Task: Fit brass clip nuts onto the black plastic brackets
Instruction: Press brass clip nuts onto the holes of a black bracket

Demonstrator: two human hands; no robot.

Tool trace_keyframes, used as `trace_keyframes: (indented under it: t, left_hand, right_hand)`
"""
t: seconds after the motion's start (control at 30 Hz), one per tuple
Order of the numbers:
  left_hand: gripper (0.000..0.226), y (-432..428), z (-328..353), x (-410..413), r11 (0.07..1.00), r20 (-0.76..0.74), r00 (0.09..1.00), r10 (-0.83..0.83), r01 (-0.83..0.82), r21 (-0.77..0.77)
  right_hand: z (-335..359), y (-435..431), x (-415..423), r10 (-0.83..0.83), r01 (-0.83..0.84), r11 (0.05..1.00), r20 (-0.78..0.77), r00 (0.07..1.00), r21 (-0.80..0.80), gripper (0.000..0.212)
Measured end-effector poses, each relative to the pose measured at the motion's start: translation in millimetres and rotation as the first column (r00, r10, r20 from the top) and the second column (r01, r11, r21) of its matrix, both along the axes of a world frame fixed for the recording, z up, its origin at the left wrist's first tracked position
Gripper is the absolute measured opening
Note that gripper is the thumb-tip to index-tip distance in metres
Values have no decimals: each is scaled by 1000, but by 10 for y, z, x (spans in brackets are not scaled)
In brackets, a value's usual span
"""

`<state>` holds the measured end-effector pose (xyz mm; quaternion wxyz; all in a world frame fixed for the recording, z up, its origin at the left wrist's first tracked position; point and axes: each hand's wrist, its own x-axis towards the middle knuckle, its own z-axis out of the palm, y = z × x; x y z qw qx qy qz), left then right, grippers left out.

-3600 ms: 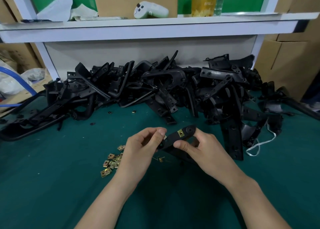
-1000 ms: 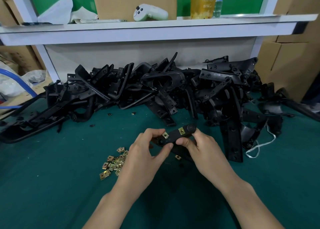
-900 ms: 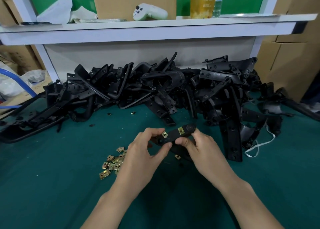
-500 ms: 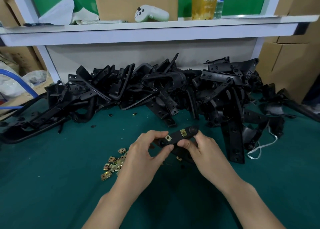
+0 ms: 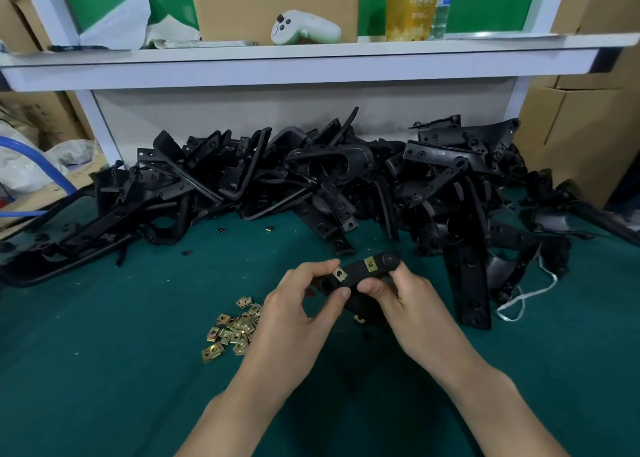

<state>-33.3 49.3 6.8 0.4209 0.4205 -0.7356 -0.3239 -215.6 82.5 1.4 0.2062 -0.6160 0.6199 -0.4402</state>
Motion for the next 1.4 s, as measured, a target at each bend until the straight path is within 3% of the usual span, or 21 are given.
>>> trace_keyframes:
  t: [0.23, 0.4, 0.67, 1.0, 1.13, 1.27, 1.4]
  left_hand:
    - [24, -14, 33, 54, 999, -8, 999, -40, 40, -2]
    - [19, -29, 101, 12, 972, -263, 956, -134, 179, 155]
    - [30, -9, 66, -1, 952, -143, 964, -223, 247, 182]
    - [30, -100, 101, 140, 931, 6, 943, -333, 327, 162]
    - [27, -161, 132, 225, 903, 61, 920, -388, 366, 227]
    - [24, -120, 120, 194, 952, 20, 960, -280, 274, 139]
    - [35, -39, 76, 101, 985, -35, 986, -160, 162, 54]
  right_hand:
    - [46, 20, 14, 16, -15, 1000, -35, 999, 19, 46]
    - [66, 31, 44, 9, -9, 1000, -71, 997, -5, 48]
    - [70, 41, 44, 41, -39, 999, -135, 990, 12, 32]
    - [69, 65, -34, 117, -109, 990, -97, 988, 85, 47]
    - [48, 39, -23, 137, -126, 987, -117, 984, 102, 51]
    - [29, 38, -17, 102, -98, 993, -61, 993, 65, 44]
    - [39, 32, -19, 65, -67, 996, 47, 997, 53, 38]
